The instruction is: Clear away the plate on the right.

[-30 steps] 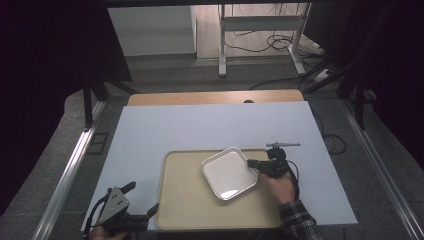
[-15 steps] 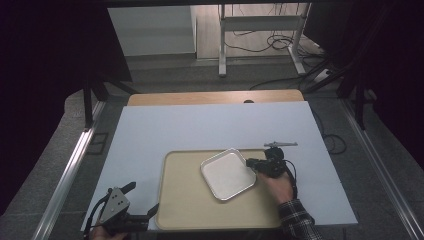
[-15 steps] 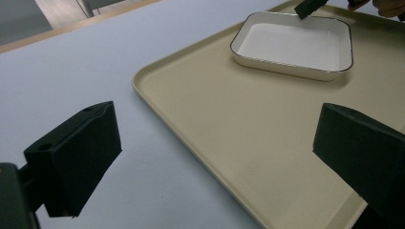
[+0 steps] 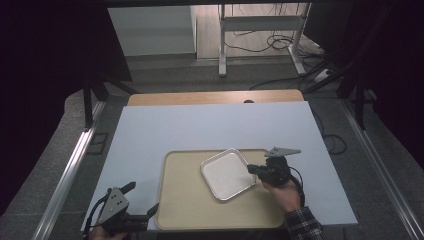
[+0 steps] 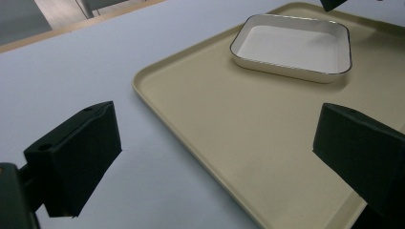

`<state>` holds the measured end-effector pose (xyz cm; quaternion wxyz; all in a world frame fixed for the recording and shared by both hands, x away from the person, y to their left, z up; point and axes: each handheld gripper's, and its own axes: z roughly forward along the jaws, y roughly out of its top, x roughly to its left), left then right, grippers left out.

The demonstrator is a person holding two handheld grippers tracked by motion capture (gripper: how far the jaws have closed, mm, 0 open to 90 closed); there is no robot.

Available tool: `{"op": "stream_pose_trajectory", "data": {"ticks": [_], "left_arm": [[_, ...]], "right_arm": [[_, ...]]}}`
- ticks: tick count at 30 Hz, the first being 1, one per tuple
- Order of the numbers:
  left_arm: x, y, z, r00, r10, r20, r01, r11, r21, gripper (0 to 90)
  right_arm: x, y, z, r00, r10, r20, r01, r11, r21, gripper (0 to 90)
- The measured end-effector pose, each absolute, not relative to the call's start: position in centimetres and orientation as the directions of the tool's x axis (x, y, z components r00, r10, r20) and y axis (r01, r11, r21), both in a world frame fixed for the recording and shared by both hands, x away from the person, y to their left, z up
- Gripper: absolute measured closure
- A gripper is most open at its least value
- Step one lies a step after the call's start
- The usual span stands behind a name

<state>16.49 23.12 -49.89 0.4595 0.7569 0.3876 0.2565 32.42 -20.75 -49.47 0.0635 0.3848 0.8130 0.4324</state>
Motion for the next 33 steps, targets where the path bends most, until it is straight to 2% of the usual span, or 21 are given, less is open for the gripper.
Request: {"op": "stream_pose_trajectory", "data": {"ticks": [20, 24, 33], "left_arm": [[16.5, 23.1, -49.9, 0.568, 0.822, 0.033, 0.352, -0.279, 0.894, 1.8], [16.5, 23.1, -49.9, 0.569, 0.822, 0.034, 0.352, -0.280, 0.893, 1.7], [16.5, 23.0, -49.9, 0.569, 0.821, 0.035, 0.351, -0.282, 0.893, 1.8]], "right_arm": [[27.3, -18.0, -50.1, -0.808, 0.548, 0.217, 0.514, 0.474, 0.715, 90.0], [26.8, -17.2, -50.8, -0.826, 0.529, 0.195, 0.499, 0.522, 0.692, 90.0], [26.9, -16.5, -51.7, -0.833, 0.519, 0.194, 0.498, 0.549, 0.671, 90.0]]}}
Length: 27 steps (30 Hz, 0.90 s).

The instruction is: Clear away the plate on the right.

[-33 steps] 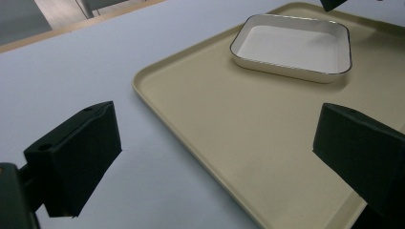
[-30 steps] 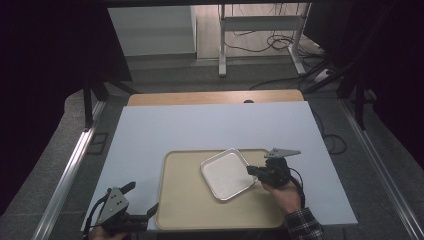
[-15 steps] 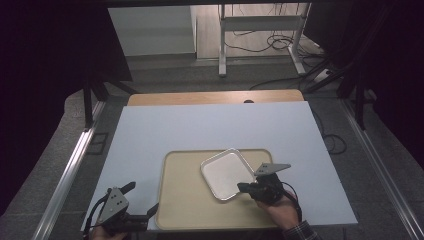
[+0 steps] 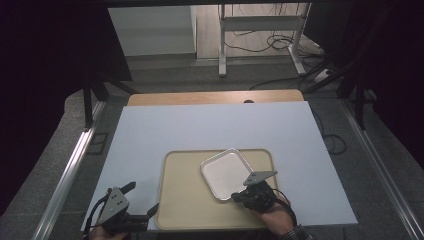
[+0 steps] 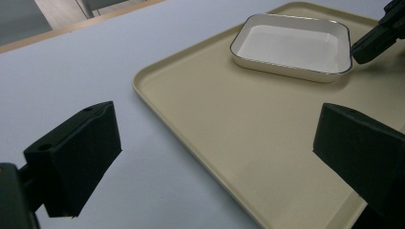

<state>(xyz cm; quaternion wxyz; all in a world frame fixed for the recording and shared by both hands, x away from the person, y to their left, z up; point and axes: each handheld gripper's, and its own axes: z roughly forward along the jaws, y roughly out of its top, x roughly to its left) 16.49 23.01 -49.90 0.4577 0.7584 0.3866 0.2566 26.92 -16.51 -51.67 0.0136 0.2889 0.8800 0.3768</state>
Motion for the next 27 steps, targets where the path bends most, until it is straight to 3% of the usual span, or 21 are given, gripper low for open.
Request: {"op": "stream_pose_trajectory", "data": {"ticks": [27], "left_arm": [[16.5, 22.9, -49.9, 0.571, 0.819, 0.048, 0.350, -0.296, 0.889, 1.8]], "right_arm": [[28.3, -12.6, -52.4, -0.859, 0.474, 0.195, 0.460, 0.545, 0.700, 89.9]]}}
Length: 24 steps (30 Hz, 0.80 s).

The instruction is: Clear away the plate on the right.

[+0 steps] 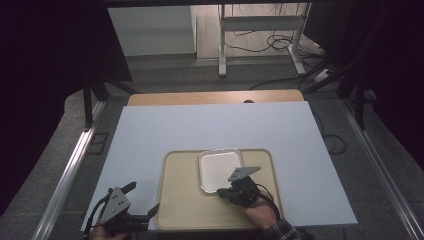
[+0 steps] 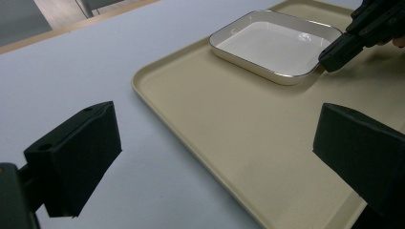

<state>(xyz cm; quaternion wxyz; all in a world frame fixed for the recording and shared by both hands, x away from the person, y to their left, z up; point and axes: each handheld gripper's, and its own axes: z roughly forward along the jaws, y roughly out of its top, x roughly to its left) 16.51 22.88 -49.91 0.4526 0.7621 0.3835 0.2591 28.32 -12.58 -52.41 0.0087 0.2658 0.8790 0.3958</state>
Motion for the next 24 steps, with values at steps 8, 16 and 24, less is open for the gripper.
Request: {"op": "stream_pose_trajectory", "data": {"ticks": [8, 16, 24], "left_arm": [[16.51, 22.84, -49.91, 0.573, 0.818, 0.051, 0.349, -0.300, 0.888, 1.8], [16.49, 22.83, -49.90, 0.574, 0.817, 0.054, 0.347, -0.302, 0.888, 1.8], [16.49, 22.88, -49.90, 0.574, 0.818, 0.050, 0.347, -0.298, 0.889, 1.8]], "right_arm": [[28.76, -12.49, -52.54, -0.853, 0.484, 0.197, 0.465, 0.532, 0.707, 89.8], [28.59, -12.46, -52.34, -0.850, 0.489, 0.195, 0.467, 0.531, 0.707, 87.1], [28.36, -12.68, -51.81, -0.850, 0.485, 0.207, 0.468, 0.514, 0.719, 80.6]]}}
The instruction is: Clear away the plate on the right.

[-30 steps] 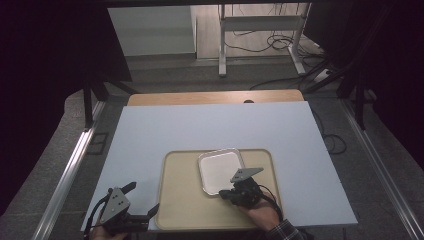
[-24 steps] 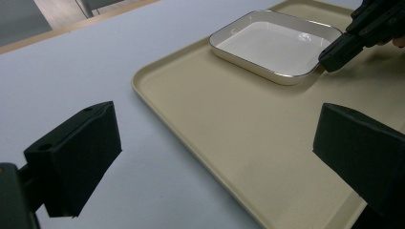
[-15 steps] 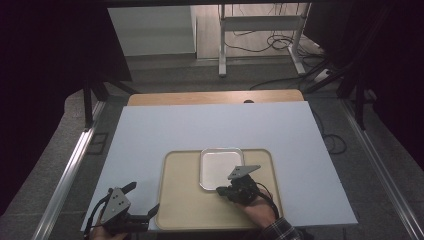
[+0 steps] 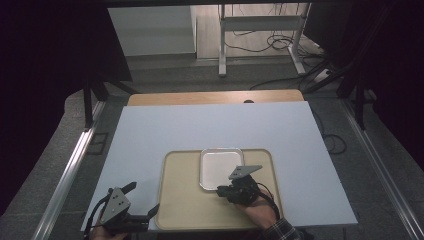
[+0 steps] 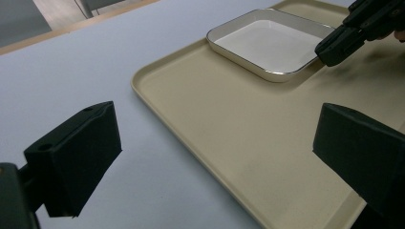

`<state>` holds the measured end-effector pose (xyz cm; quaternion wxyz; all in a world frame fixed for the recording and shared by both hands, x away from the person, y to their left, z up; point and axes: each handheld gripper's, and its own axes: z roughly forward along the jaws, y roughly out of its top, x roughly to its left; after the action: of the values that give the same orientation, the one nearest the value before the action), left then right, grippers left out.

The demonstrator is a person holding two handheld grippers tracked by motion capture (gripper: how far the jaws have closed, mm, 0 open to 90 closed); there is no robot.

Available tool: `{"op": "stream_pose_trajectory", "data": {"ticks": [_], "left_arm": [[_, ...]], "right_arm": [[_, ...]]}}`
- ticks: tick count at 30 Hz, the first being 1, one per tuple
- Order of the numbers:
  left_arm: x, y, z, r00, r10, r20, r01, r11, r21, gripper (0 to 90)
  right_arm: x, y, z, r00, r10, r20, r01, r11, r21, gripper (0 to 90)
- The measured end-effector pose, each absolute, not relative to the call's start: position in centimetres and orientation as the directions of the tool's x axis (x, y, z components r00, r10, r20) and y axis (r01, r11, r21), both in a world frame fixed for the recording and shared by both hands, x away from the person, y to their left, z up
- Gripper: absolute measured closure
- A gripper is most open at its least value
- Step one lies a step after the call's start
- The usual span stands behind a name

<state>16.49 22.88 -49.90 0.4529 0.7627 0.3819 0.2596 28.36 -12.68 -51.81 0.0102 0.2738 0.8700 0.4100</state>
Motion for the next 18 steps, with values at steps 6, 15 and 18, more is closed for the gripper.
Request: {"op": "stream_pose_trajectory", "data": {"ticks": [6, 15, 18], "left_arm": [[16.5, 22.9, -49.9, 0.574, 0.817, 0.048, 0.348, -0.296, 0.889, 1.8], [16.5, 22.9, -49.9, 0.575, 0.817, 0.046, 0.347, -0.295, 0.890, 1.9], [16.5, 22.9, -49.9, 0.576, 0.816, 0.046, 0.347, -0.295, 0.890, 1.9]], "right_arm": [[28.3, -13.0, -51.5, -0.844, 0.492, 0.212, 0.473, 0.500, 0.725, 75.8], [28.2, -13.6, -51.0, -0.842, 0.504, 0.194, 0.465, 0.495, 0.734, 69.9], [28.2, -14.0, -50.6, -0.838, 0.513, 0.185, 0.463, 0.490, 0.739, 67.3]]}}
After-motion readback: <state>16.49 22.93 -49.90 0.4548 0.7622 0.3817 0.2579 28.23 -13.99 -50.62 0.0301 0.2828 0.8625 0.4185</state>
